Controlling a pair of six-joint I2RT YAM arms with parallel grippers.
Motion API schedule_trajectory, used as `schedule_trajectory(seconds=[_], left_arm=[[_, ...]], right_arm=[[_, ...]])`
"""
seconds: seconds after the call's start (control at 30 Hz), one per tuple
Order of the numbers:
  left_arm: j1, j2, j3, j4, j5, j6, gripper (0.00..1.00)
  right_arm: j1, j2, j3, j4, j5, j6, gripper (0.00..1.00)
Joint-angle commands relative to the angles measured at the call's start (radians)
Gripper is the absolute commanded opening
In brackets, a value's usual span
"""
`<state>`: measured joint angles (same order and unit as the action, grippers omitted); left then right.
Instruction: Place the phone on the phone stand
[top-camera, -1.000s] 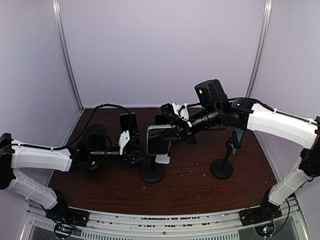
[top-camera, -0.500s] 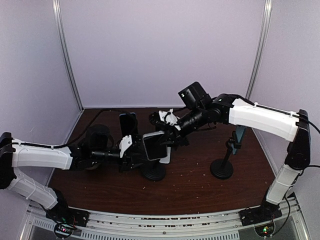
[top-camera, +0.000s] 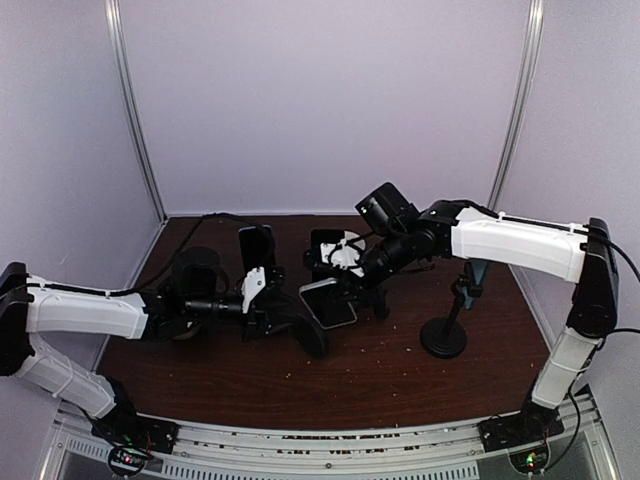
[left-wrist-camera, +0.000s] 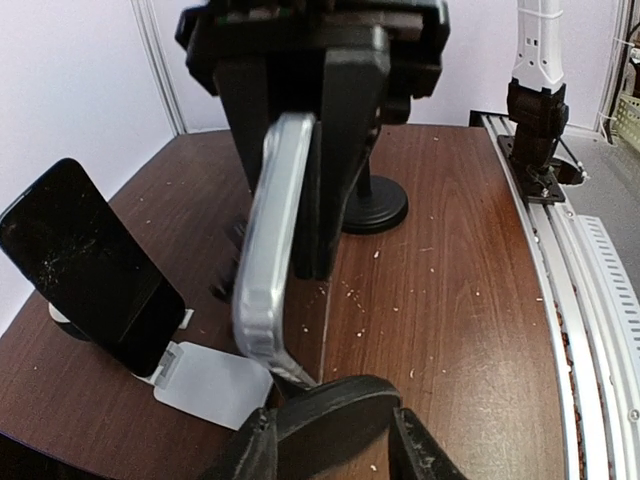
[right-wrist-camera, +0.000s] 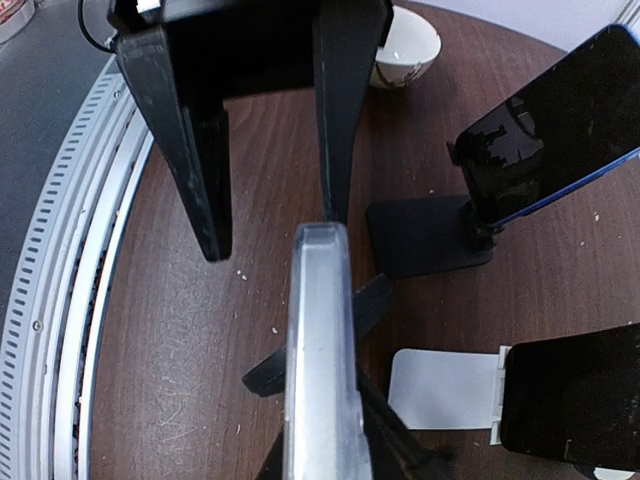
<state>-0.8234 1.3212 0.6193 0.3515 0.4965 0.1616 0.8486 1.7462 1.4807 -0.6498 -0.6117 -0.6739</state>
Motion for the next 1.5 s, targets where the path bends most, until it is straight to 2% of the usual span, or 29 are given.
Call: schedule_trajectory(seconds=[0.0, 0.17, 0.3, 0.43, 0.53, 0.63, 0.73, 0.8, 0.9, 1.03, 1.3, 1.47], left_arm=[[0.005, 0.034, -0.024, 0.082, 0.002, -0.038, 0.42], [0.005, 0.065, -0.006, 0.055, -0.013, -0.034, 0.42], [0.003, 0.067, 0.037, 0.015, -0.135, -0.059, 0.44], [-0.032, 0.086, 0.213, -0.197, -0.226, -0.057, 0.44], [-0.031, 0.13, 0.348, -0.406, -0.236, -0.053, 0.45], [-0.034, 0.242, 0.522, -0.618, -0.224, -0.052, 0.45], [-0.048, 0.38, 0.663, -0.755, -0.18, -0.096, 0.46], [-0.079, 0.453, 0.755, -0.862, -0.227, -0.082, 0.48], [-0.096, 0.523, 0.844, -0.938, -0.28, -0.09, 0.52], [-0.12, 0.625, 0.941, -1.026, -0.266, -0.049, 0.56], [-0.135, 0.792, 1.03, -1.075, -0.127, -0.025, 0.57], [-0.134, 0.898, 1.104, -1.135, -0.21, -0.013, 0.56]], right_arm=[[0.011, -0.068, -0.034, 0.119, -0.034, 0.05, 0.0], [0.001, -0.093, -0.09, 0.2, -0.062, 0.108, 0.0], [-0.038, -0.146, -0.094, 0.277, -0.031, 0.295, 0.0], [-0.079, -0.265, -0.126, 0.302, 0.114, 0.501, 0.0], [-0.089, -0.337, -0.093, 0.223, 0.256, 0.598, 0.0], [-0.124, -0.346, 0.004, 0.07, 0.351, 0.687, 0.0], [-0.175, -0.389, -0.001, 0.01, 0.451, 0.768, 0.0], [-0.198, -0.422, -0.003, -0.007, 0.498, 0.778, 0.0], [-0.201, -0.433, 0.044, -0.085, 0.601, 0.757, 0.0], [-0.204, -0.448, 0.077, -0.157, 0.69, 0.736, 0.0], [-0.217, -0.423, 0.096, -0.197, 0.677, 0.662, 0.0], [-0.22, -0.404, 0.099, -0.184, 0.64, 0.618, 0.0]])
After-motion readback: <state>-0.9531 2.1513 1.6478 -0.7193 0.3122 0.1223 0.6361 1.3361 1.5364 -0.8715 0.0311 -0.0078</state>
